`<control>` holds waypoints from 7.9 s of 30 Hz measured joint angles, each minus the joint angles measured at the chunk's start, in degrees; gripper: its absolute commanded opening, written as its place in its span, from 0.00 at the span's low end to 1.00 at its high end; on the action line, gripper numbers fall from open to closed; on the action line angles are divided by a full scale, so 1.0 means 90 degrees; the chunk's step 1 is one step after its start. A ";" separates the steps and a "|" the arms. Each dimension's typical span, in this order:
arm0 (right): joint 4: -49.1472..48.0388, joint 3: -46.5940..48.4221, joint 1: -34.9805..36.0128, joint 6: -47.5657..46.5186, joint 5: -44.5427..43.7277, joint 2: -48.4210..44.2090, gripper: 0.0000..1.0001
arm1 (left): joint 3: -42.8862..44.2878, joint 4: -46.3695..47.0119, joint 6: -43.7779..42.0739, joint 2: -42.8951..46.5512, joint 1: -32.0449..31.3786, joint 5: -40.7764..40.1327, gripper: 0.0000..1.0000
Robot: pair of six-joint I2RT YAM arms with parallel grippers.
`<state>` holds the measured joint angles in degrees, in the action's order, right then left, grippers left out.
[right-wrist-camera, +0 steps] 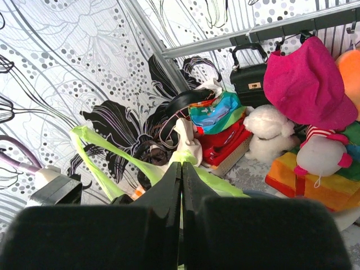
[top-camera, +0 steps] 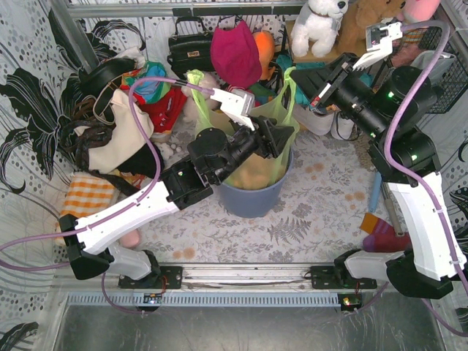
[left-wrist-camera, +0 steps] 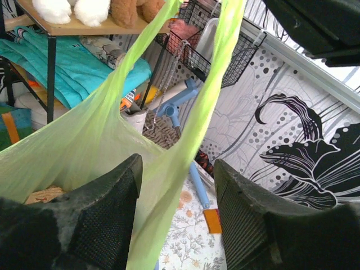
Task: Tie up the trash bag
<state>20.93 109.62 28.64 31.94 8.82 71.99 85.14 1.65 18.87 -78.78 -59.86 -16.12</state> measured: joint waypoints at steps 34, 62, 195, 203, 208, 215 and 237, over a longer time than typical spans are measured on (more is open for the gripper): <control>-0.0102 -0.0325 0.0000 0.0022 0.0311 -0.0245 0.00 | 0.0828 0.2074 -0.1622 -0.0957 0.0882 0.1302 0.70; -0.0015 -0.0056 0.0000 -0.0209 0.0393 -0.0204 0.35 | 0.0100 0.2863 -0.1224 -0.0665 0.1056 0.2669 0.07; -0.4095 0.2266 0.0364 0.0879 0.5736 0.3759 0.31 | -0.0585 0.3291 -0.1001 -0.0034 0.1056 0.4585 0.05; -0.4099 0.2368 0.0376 0.0935 0.5736 0.3784 0.38 | -0.0585 0.3291 -0.0957 -0.0034 0.1056 0.4585 0.05; -0.4109 0.2351 0.0391 0.0933 0.5739 0.3784 0.42 | -0.0597 0.3291 -0.0957 -0.0022 0.1056 0.4583 0.05; -0.4158 0.1897 0.0393 0.0903 0.5736 0.3687 0.46 | -0.0612 0.3291 -0.0954 -0.0007 0.1056 0.4583 0.06; -0.4571 0.1430 0.0396 0.0852 0.5714 0.3111 0.49 | -0.0612 0.3291 -0.0930 0.0024 0.1056 0.4631 0.06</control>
<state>-20.21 122.50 32.21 39.62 60.25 99.98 79.64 31.27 10.50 -78.56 -50.35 25.56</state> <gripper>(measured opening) 0.508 0.059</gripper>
